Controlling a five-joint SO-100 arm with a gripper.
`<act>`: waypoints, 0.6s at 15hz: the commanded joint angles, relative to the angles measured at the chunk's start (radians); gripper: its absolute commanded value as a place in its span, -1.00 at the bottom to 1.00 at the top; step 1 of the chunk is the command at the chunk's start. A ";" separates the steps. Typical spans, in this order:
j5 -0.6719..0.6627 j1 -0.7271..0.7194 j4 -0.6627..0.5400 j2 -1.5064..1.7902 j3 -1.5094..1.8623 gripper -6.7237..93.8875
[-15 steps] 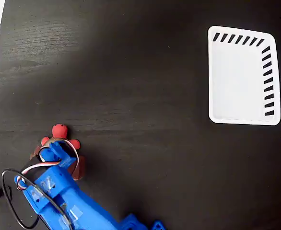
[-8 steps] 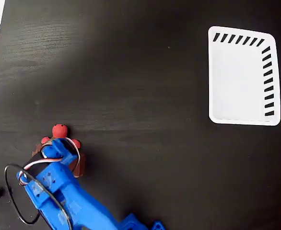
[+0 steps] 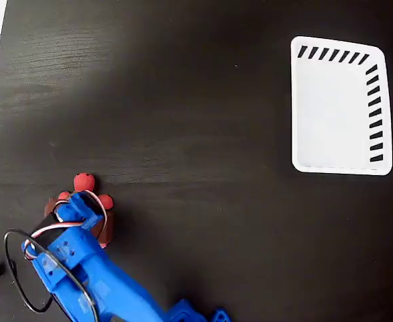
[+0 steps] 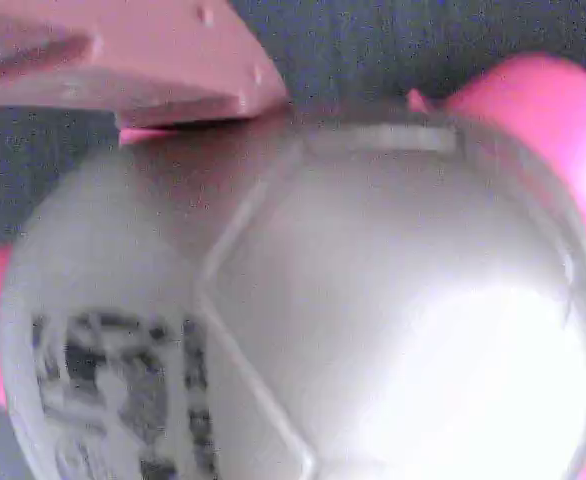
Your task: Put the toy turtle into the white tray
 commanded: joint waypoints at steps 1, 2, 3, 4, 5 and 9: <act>0.002 -0.002 0.017 0.017 -0.005 -0.86; 0.006 -0.003 0.020 0.018 -0.006 -0.86; 0.011 -0.003 0.032 0.025 -0.017 -0.86; 0.028 -0.003 0.061 0.032 -0.046 -0.86; 0.057 -0.002 0.106 0.040 -0.092 -0.86; 0.164 0.025 0.291 0.094 -0.314 -0.86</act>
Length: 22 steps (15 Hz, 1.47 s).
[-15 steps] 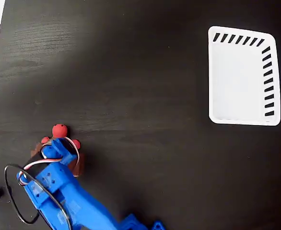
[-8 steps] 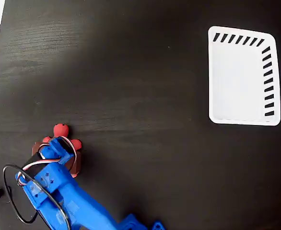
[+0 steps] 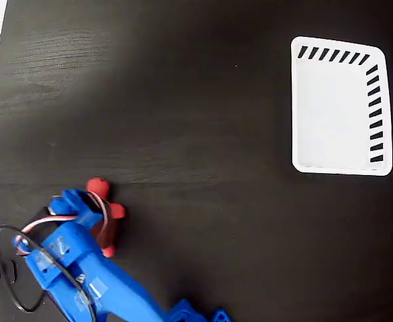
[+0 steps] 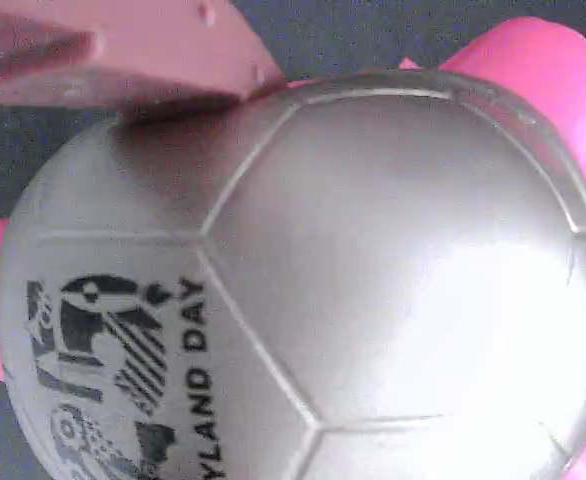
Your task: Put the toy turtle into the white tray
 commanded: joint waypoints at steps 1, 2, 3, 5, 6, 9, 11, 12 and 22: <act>0.035 0.025 0.084 0.114 -0.186 -0.86; 0.049 0.043 0.112 0.129 -0.233 -0.86; 0.089 0.064 0.124 0.140 -0.276 -0.86; 0.242 0.132 0.144 0.127 -0.360 -0.86; 0.302 0.192 0.155 0.114 -0.399 -0.86; 0.423 0.430 0.241 0.052 -0.606 -0.86; 0.480 0.598 0.282 -0.029 -0.772 -0.86; 0.508 0.680 0.304 -0.066 -0.853 -0.86; 0.661 1.267 0.327 -0.379 -1.255 -0.86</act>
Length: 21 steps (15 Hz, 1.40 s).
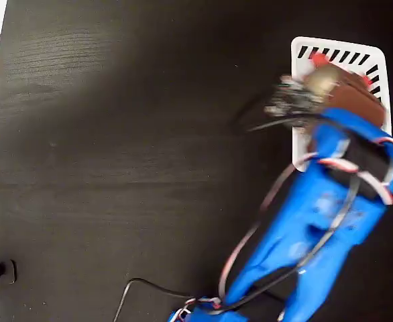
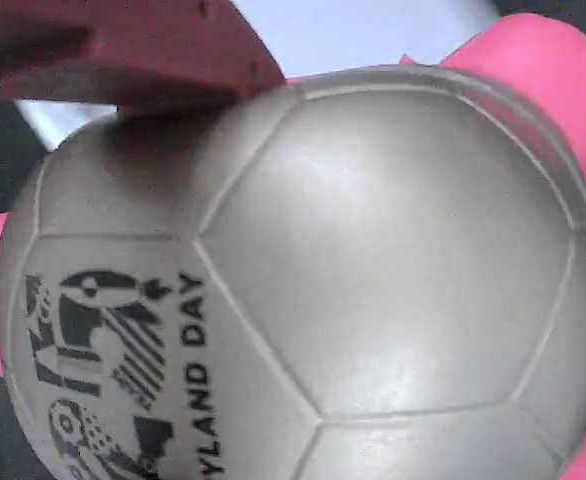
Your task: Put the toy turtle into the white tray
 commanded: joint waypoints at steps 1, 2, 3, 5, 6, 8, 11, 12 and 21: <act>0.011 0.071 -0.011 -0.026 -0.089 -0.86; 0.020 0.087 -0.037 -0.049 -0.092 -0.86; 0.037 0.101 -0.069 -0.074 -0.092 -0.86; 0.055 0.103 -0.092 -0.117 -0.104 -0.86; 0.064 0.100 -0.092 -0.135 -0.120 -0.86; 0.080 0.086 -0.117 -0.163 -0.130 -0.86; 0.112 0.064 -0.124 -0.233 -0.173 -0.86; 0.115 0.058 -0.124 -0.249 -0.178 -0.86; 0.094 0.052 -0.155 -0.304 -0.160 -0.77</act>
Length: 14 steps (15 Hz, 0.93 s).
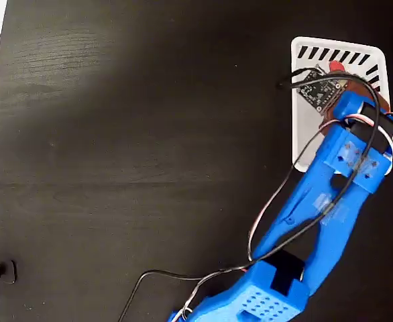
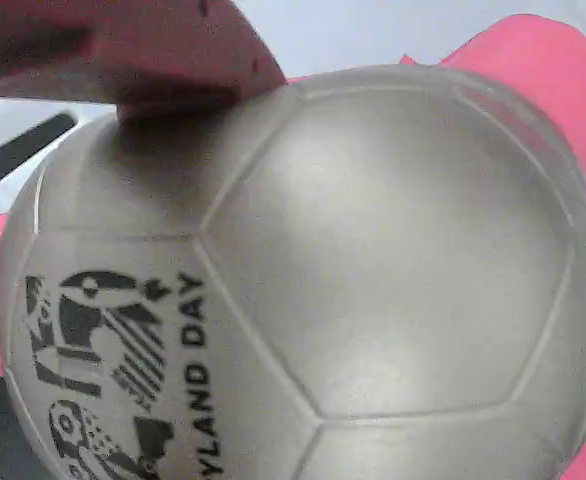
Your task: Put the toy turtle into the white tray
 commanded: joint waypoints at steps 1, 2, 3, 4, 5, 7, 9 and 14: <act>-0.014 0.009 -0.021 0.049 -0.017 -0.62; -0.020 0.009 -0.037 0.051 0.008 -0.42; -0.023 0.009 -0.041 0.049 0.014 -0.17; -0.023 0.009 -0.046 0.048 0.015 -0.02; -0.025 0.009 -0.046 0.046 0.015 0.06; -0.031 0.005 -0.037 0.046 0.012 0.13; -0.031 0.005 -0.034 0.046 0.012 0.13; -0.034 0.003 -0.021 0.046 0.015 0.25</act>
